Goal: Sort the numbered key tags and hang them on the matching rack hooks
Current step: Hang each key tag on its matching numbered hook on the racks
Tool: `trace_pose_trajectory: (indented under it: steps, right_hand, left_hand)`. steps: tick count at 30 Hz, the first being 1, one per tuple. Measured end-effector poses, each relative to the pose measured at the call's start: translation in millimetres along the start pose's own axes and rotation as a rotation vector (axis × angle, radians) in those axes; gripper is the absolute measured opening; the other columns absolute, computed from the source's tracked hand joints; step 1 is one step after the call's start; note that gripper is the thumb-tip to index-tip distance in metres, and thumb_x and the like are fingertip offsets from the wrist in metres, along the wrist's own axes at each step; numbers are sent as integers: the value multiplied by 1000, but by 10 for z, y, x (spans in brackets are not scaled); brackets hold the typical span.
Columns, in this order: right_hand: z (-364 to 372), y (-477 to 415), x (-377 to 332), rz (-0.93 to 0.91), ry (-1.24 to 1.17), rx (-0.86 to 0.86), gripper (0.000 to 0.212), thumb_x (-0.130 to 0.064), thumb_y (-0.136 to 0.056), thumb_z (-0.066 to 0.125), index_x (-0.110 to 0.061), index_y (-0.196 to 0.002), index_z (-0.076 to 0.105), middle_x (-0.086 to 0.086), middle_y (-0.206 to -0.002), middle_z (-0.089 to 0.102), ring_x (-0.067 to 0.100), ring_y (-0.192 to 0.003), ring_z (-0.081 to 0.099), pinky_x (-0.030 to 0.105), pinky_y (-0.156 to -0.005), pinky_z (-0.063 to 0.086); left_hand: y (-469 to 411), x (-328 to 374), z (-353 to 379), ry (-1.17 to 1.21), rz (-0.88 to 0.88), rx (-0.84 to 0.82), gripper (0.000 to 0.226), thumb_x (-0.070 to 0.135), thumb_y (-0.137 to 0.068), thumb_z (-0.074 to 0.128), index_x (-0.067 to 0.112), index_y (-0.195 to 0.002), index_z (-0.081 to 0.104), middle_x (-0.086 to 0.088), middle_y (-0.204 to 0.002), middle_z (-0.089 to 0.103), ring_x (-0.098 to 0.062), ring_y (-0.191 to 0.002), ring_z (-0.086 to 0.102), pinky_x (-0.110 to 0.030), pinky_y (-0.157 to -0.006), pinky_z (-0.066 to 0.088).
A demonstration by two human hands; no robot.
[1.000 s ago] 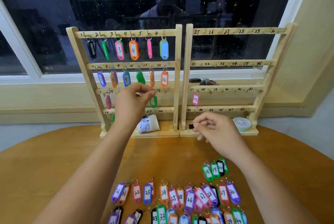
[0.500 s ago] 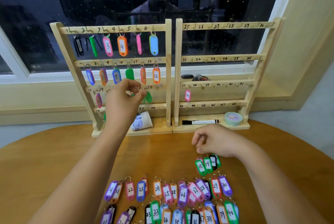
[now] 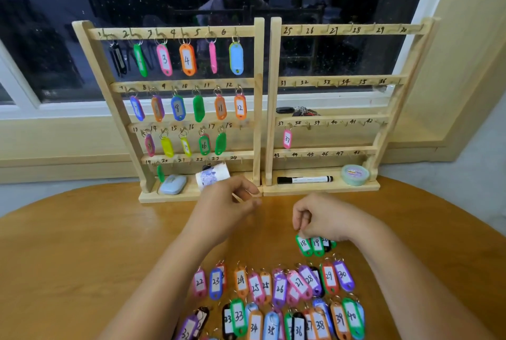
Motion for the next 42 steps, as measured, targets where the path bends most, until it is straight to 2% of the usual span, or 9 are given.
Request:
trace_pose_trajectory:
  steps: [4,10,14,18,21,24,26,31,42]
  right_hand:
    - [-55,-22,-73,-25,-66,81,19,-12,-89,82,-30,-83,75,-10,-82,76,5,-76,72,27,-66,55]
    - [-202,13,-271,-183,-286,216,19,-12,-85,86,-29,-86,77,-3,-85,77,13,-80,73,45,-83,62]
    - [-326,75,-391,-281,-398,290,21,-17,-87,87,-35,-91,78,-5,-89,76,14,-87,72,44,-86,62]
    - [-382,132,-497,-367,-518,333,21,-13,-90,85,-33,-92,77,-7,-90,78,12,-87,72,39,-87,61]
    - [-374,149,-564,-393,-571,348,20,-12,-89,86,-30,-93,78,-2,-89,78,14,-85,72,39,-85,61]
    - [-406,175,-593,-401,-595,382,16,-11,-88,87,-23,-94,78,-2,-88,78,16,-86,74,35,-84,61]
    - [-451,204,-603,-408,-609,414,15,-12,-88,87,-20,-95,78,-2,-88,79,15,-86,74,29,-82,59]
    - [-534,239,-595,-420,-657,482,13,-8,-87,86,-14,-96,79,2,-87,79,17,-83,73,28,-79,59]
    - [-724,181,-723,-340,-633,650,15,-13,-91,84,-26,-93,77,-10,-88,78,8,-85,74,39,-84,64]
  left_hand:
    - [41,-22,115,-6,-16,-65,10,38,-94,81,39,-99,73,16,-90,73,0,-83,65,-20,-70,51]
    - [57,-26,190,44,-16,-111,14,31,-93,83,34,-104,76,16,-93,76,2,-87,68,-25,-80,58]
    - [79,24,243,38,21,-170,22,21,-97,76,35,-114,76,19,-104,76,4,-99,67,-18,-89,54]
    - [126,99,296,179,30,-233,23,13,-101,71,29,-115,77,13,-101,79,4,-94,70,-9,-82,50]
    - [124,136,294,240,42,-217,16,16,-100,75,26,-112,77,8,-99,80,-4,-94,72,-16,-84,54]
    - [114,87,262,327,0,-184,11,19,-96,80,25,-106,78,-2,-95,80,-19,-91,73,-38,-89,57]
    - [101,42,223,400,-32,-162,9,18,-94,83,20,-102,79,-8,-94,80,-17,-85,70,-43,-88,57]
    - [58,10,126,468,-42,-135,11,20,-91,85,13,-99,79,-15,-93,78,-16,-84,71,-40,-88,57]
    - [-8,-97,-240,502,-64,-16,11,23,-96,81,12,-96,78,-17,-86,77,-9,-76,65,-31,-84,51]
Point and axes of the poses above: each hand's wrist, its own y-axis away from the middle knuckle, its own z-axis out of the palm, x = y × z, the point moved 9 cm from there along -y, towards the middle knuckle
